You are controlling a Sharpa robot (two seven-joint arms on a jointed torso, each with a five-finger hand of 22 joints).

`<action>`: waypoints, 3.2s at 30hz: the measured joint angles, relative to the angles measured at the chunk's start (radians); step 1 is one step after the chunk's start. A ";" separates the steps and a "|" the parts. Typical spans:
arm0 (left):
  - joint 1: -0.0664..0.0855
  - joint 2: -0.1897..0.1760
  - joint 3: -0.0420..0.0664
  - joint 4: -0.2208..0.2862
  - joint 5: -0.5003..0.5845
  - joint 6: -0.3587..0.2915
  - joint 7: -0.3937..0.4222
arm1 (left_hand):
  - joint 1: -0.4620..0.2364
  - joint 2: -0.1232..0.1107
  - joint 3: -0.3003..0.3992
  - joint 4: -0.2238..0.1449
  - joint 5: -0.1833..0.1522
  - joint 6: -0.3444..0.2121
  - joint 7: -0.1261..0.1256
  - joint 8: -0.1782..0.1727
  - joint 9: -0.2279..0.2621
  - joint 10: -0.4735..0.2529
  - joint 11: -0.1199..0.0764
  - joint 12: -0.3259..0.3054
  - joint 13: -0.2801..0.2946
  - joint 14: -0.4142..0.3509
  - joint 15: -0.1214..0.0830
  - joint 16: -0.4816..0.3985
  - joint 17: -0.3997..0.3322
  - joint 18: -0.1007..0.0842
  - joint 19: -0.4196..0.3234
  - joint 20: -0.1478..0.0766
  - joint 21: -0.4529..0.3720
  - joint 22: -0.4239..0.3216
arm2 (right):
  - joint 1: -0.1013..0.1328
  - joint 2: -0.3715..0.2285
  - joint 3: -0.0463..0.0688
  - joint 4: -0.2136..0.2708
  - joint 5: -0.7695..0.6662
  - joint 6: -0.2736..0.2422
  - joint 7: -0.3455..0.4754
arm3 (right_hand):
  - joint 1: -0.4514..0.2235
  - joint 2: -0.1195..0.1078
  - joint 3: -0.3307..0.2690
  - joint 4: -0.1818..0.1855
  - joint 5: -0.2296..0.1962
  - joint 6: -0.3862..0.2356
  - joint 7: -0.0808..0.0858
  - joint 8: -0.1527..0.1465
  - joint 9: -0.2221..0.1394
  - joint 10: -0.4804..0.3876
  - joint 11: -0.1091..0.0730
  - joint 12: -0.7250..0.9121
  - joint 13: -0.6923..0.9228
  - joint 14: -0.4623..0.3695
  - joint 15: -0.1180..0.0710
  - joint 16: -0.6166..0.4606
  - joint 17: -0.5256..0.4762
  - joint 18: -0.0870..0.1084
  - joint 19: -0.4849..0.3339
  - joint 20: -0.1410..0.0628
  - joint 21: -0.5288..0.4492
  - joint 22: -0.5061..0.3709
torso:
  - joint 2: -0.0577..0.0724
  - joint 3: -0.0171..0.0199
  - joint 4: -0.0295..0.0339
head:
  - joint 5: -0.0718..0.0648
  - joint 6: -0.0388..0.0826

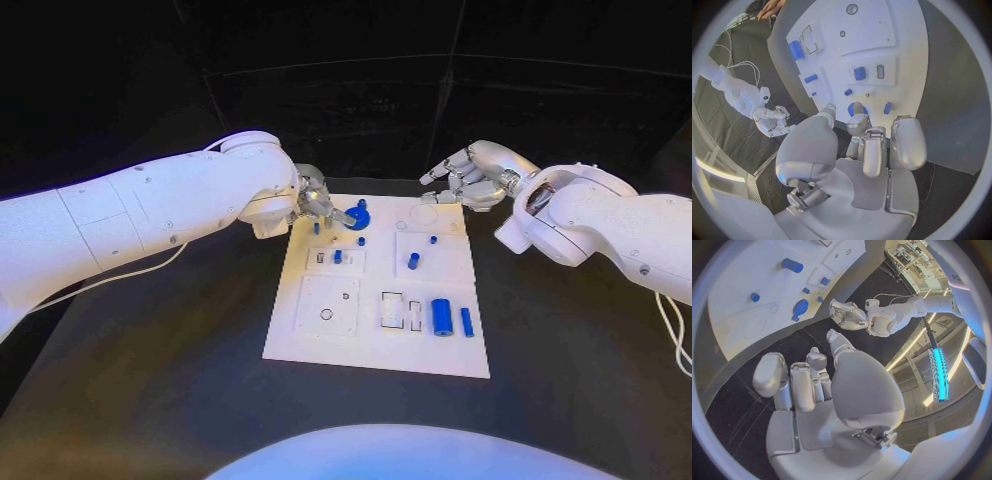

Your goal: Assemble the parts on the task board

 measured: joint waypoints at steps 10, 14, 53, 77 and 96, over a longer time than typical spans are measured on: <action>0.047 0.062 0.008 -0.176 -0.006 0.047 0.003 | 0.052 0.025 -0.047 0.006 0.000 -0.035 0.028 -0.062 -0.060 -0.017 0.017 -0.002 -0.017 -0.001 0.022 0.000 0.000 0.000 -0.007 0.014 -0.015 -0.013 | 0.000 0.006 0.000 -0.005 0.000 0.001 0.000 | 0.000 0.000 0.000 0.000 0.000 0.000 0.000 0.000 0.000 0.000 0.000 0.000 0.000 0.000 0.000 0.000 0.000 0.000 0.000 0.000 0.000 0.000 | 0.001 0.0012 -0.0012 | 0.008 0.008; 0.050 0.101 0.004 -0.255 -0.014 0.075 0.008 | 0.064 0.036 -0.058 0.009 0.000 -0.035 0.028 -0.069 -0.074 -0.020 0.020 -0.002 -0.018 -0.002 0.023 0.000 0.000 0.000 -0.010 0.017 -0.015 -0.012 | 0.000 0.007 0.000 -0.005 0.000 0.001 0.000 | 0.000 0.000 0.000 0.000 0.000 0.000 0.000 0.000 0.000 0.000 0.000 0.000 -0.001 0.000 0.000 0.000 0.000 0.000 0.000 0.000 0.000 0.000 | 0.002 0.0001 -0.0031 | 0.009 0.010; 0.006 0.223 -0.029 -0.471 -0.065 0.248 0.030 | 0.093 0.058 -0.088 0.008 0.000 0.005 0.024 -0.069 -0.097 -0.020 0.020 -0.002 -0.018 -0.002 0.022 0.000 0.000 0.000 -0.006 0.021 -0.011 0.006 | 0.000 0.012 0.000 -0.006 -0.001 0.003 -0.001 | 0.000 0.000 0.000 0.000 0.000 0.000 0.000 0.000 0.000 0.000 0.000 0.000 0.000 0.000 0.000 0.000 0.000 0.000 0.000 0.000 -0.004 0.000 | 0.003 -0.0004 -0.0025 | 0.004 0.002; -0.004 0.236 -0.036 -0.485 -0.064 0.264 0.054 | 0.140 0.106 -0.092 -0.006 0.000 0.021 0.023 -0.069 -0.118 -0.020 0.020 -0.002 -0.021 -0.002 0.022 0.000 0.000 0.000 -0.006 0.021 -0.011 0.012 | 0.000 0.014 0.000 -0.007 -0.002 0.004 -0.001 | 0.000 0.000 0.000 0.000 0.000 0.000 0.000 0.000 0.000 0.000 0.000 0.000 0.000 0.000 0.000 0.000 0.000 0.000 0.000 0.000 -0.004 0.000 | 0.003 0.0000 -0.0035 | 0.004 -0.002; -0.006 0.241 -0.037 -0.487 -0.049 0.268 0.074 | 0.255 0.168 -0.021 -0.103 0.000 0.032 0.012 -0.073 -0.141 -0.016 0.016 -0.002 -0.027 -0.002 0.022 0.000 0.000 0.000 -0.006 0.021 -0.005 0.023 | 0.000 0.015 0.000 -0.007 -0.002 0.006 -0.001 | 0.000 0.000 -0.004 0.004 0.000 0.000 0.000 0.004 0.000 0.000 0.000 0.000 0.000 0.000 0.000 0.000 0.000 0.000 0.000 0.000 -0.004 -0.001 | 0.003 0.0000 -0.0031 | 0.004 -0.006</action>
